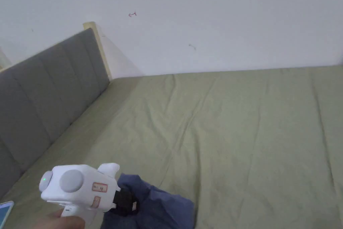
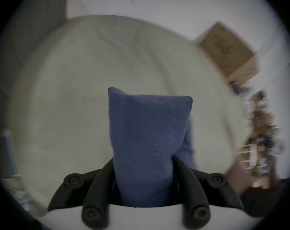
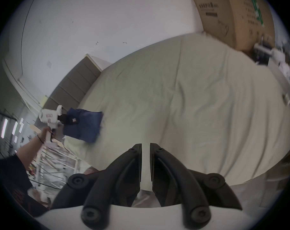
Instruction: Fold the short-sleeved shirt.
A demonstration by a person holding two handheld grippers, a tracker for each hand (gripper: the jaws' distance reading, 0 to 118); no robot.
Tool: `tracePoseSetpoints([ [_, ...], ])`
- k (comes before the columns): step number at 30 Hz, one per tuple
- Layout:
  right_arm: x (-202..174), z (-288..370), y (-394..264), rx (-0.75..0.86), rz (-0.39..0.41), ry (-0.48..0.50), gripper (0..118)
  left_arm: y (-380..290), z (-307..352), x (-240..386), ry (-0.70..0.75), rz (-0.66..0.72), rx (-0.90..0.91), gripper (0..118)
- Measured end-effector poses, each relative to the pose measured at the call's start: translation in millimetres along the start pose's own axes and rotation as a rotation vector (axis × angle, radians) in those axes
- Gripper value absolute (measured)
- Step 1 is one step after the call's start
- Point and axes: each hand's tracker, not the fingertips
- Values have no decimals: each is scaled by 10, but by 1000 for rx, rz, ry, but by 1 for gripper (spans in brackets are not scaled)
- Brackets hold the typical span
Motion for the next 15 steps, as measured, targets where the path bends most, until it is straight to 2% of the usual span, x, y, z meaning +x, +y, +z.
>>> tracePoseSetpoints([
  [2,-20,71,-3,-1,42,-35,11,46,-39,-134,196,-102,-58,18],
  [4,-62,98,-10,-2,61,-60,11,62,-120,-253,317,-145,-102,18],
  [6,-85,101,-22,-6,56,-62,11,54,-180,-368,410,-175,-109,18],
  [8,-96,89,-17,-6,40,-55,11,35,-165,-483,404,-159,-81,22],
  [9,-113,85,-16,-3,33,-46,11,25,-135,-537,414,-147,-68,47],
  [10,-137,85,-12,3,30,-40,11,10,-84,-600,409,-122,-53,81],
  [11,-164,86,-4,9,31,-34,11,-25,14,-623,390,-94,-26,107],
  [12,-174,86,22,14,37,-28,11,-29,125,-650,358,-72,14,116],
  [15,-259,89,59,37,73,-23,11,-46,436,-616,319,-40,113,113],
])
